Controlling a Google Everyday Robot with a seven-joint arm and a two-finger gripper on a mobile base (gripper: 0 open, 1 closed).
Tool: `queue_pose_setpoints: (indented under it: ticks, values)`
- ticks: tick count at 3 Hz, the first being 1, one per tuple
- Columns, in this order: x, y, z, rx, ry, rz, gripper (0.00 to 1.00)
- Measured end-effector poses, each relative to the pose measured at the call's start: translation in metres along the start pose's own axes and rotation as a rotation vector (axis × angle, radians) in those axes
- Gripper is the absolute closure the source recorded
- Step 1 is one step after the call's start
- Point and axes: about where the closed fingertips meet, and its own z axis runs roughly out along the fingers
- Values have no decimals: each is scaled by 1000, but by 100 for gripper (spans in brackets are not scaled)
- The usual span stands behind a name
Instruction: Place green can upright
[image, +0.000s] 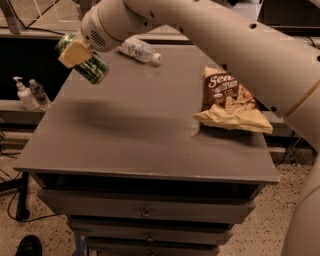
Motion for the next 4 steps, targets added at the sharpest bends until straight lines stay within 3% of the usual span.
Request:
queue_pose_setpoints:
  ticks: [2, 4]
  values:
    - [5, 0, -12, -9, -264, 46, 100]
    - [16, 22, -16, 8, -450, 109, 100]
